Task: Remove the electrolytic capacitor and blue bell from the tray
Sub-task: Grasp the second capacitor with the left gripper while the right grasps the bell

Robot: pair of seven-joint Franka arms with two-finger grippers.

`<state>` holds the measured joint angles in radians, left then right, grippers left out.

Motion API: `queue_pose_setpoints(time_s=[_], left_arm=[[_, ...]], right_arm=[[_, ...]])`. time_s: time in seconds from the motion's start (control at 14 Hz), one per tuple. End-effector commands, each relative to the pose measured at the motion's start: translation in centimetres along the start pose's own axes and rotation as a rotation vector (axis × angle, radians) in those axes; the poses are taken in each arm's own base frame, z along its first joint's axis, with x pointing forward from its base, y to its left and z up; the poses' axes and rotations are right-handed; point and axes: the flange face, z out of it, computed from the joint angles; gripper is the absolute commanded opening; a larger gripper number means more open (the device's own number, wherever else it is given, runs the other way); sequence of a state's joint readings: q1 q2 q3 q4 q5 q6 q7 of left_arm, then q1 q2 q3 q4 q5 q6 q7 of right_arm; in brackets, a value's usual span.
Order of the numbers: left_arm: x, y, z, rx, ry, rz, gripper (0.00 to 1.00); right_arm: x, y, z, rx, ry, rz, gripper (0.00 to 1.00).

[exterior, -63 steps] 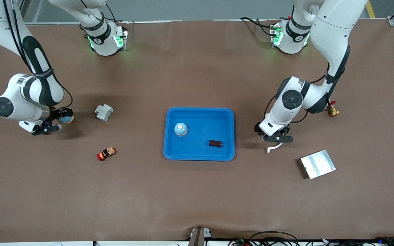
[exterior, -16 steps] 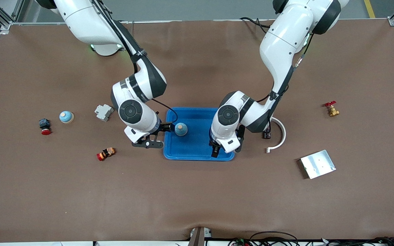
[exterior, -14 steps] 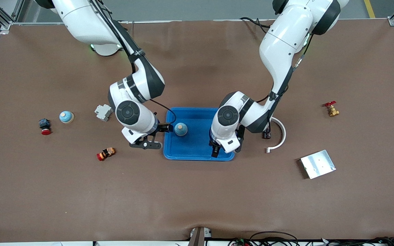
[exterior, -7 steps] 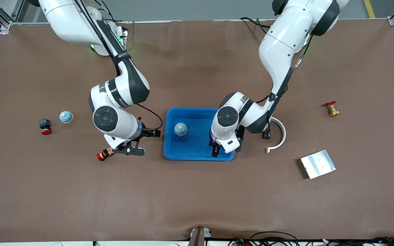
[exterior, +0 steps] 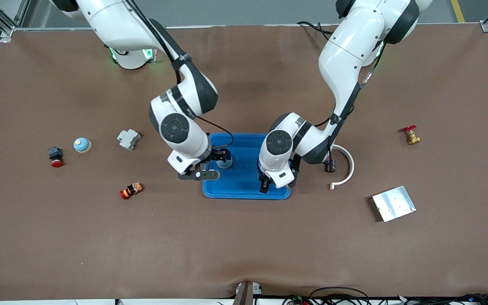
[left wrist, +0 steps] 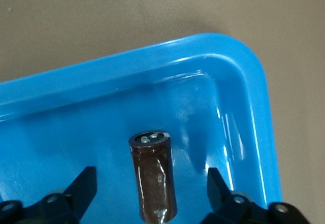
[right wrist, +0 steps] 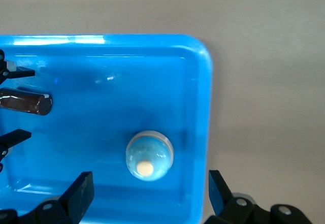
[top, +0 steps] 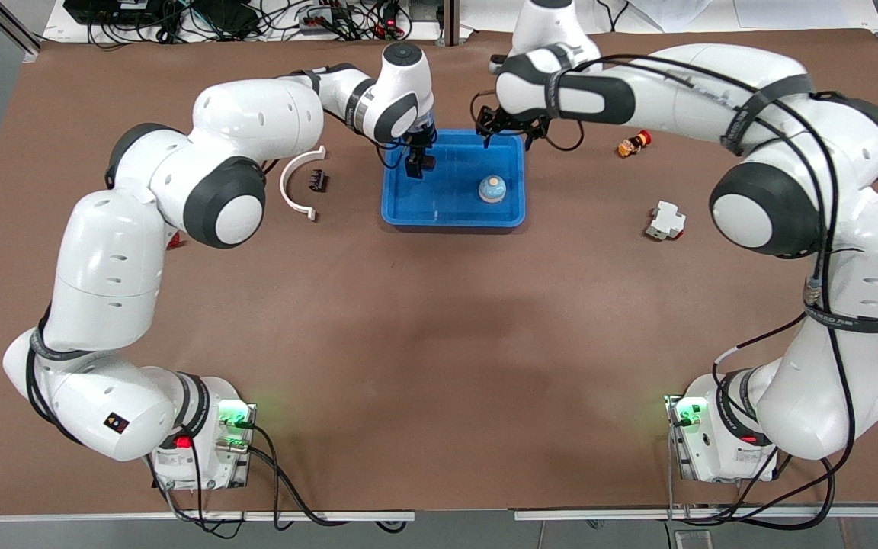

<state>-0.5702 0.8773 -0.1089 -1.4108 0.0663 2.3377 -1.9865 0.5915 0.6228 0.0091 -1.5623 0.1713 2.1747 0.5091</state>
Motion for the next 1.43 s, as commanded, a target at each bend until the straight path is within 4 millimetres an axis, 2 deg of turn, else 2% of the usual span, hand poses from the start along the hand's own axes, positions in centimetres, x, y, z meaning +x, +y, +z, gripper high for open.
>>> queue_pose_setpoints(time_s=[0.0,0.07,0.21,0.36,0.57,0.93,1.0,1.21,1.35], left_arm=[[-0.1,0.5,0.0,-0.014,0.022,0.024,0.12],[-0.1,0.6,-0.2,-0.017,0.022,0.048,0.0],[-0.2,0.6,-0.7,-0.017,0.024,0.094,0.0],[-0.2,0.7,-1.3,-0.027,0.039,0.135,0.0],[0.2,0.9,-3.6,-0.016,0.078,0.231,0.0],[0.8,0.5,-8.4,0.06,0.093,0.454,0.0],[1.4,0.5,-9.5,0.077,0.094,0.506,0.0],[3.2,-0.5,-11.4,0.144,0.086,0.7,0.0],[5.6,-1.6,-12.7,0.167,0.082,0.817,0.0]], right_arm=[[-0.1,-1.2,1.3,0.017,0.014,0.037,1.0],[-0.3,-1.5,2.0,0.012,0.01,0.033,1.0],[-0.1,-1.8,2.9,0.036,0.058,0.029,1.0],[0.0,-1.0,4.1,0.029,0.05,0.041,1.0],[-1.4,-0.6,6.2,-0.001,0.006,0.053,1.0],[-2.3,-2.1,7.0,0.017,-0.013,0.089,1.0],[-2.9,-2.9,7.5,0.026,-0.02,0.103,1.0],[-3.0,-3.0,8.5,0.016,-0.023,0.111,1.0],[-3.2,-3.2,8.9,0.01,-0.027,0.105,1.0]])
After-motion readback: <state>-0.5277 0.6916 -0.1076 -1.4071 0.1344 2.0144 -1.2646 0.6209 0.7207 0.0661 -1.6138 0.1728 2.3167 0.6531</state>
